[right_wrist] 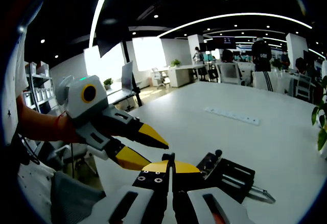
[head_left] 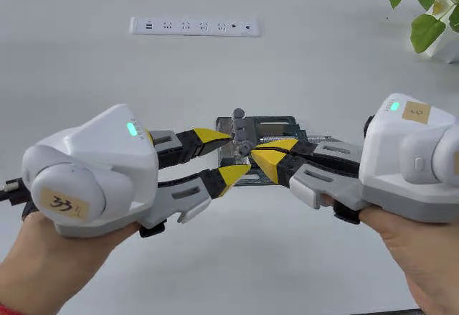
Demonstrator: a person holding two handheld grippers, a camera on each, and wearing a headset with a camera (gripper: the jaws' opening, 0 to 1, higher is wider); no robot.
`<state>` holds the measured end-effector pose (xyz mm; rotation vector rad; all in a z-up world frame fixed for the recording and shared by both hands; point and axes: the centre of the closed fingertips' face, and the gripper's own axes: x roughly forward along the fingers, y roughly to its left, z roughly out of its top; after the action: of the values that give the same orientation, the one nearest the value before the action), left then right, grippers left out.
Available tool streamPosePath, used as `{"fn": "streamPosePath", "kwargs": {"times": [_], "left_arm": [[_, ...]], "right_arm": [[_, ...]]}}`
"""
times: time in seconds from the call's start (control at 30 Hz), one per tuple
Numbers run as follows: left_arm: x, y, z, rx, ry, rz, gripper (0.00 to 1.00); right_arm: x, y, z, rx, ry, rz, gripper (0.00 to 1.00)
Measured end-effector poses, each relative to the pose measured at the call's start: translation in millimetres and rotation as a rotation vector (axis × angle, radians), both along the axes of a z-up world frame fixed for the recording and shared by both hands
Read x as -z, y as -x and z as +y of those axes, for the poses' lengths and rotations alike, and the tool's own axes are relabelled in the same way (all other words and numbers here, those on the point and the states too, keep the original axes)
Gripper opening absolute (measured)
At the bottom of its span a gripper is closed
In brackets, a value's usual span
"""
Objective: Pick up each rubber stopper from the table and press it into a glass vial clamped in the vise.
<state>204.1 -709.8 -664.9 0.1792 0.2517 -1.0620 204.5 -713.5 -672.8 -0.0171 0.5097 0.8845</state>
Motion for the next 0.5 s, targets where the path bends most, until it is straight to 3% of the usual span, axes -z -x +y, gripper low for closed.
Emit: {"fn": "streamPosePath", "kwargs": {"times": [0.5], "left_arm": [[-5.7,-1.0,-1.8,0.003,0.023,-0.002,0.06]], "right_arm": [[-4.5,1.0,1.1,0.013,-0.025,0.003,0.0]]}}
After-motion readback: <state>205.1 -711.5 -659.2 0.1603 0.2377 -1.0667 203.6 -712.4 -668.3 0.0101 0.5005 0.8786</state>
